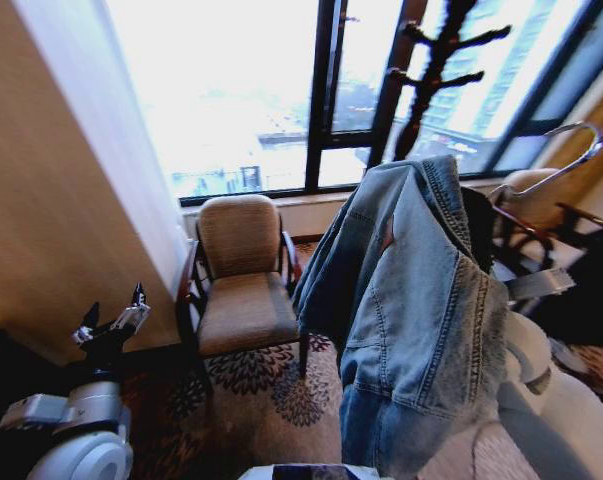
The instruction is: Pick up the clothes from the bed and hang them on the clothes hanger.
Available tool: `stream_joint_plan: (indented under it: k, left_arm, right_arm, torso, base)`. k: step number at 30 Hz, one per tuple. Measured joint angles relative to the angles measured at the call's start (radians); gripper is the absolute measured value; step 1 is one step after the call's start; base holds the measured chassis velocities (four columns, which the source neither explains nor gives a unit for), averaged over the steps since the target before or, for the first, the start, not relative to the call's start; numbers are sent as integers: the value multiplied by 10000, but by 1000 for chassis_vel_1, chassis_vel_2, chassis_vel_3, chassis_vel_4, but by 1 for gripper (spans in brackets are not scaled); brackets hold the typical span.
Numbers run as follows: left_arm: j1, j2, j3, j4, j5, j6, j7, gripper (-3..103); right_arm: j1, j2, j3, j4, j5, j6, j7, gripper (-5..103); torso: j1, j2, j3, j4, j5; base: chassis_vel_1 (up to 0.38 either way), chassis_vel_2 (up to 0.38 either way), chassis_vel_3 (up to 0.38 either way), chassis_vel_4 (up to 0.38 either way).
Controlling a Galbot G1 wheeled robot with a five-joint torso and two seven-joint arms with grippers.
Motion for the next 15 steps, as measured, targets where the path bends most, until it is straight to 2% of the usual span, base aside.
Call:
stream_joint_plan:
  k: [15]
  left_arm:
    - [133, 20, -23, 0, 44, -64, 36, 100]
  right_arm:
    - [-576, 192, 198, 258, -234, 36, -31, 23]
  torso:
    - [-1, 2, -1, -1, 0]
  base:
    - [-125, -123, -127, -129]
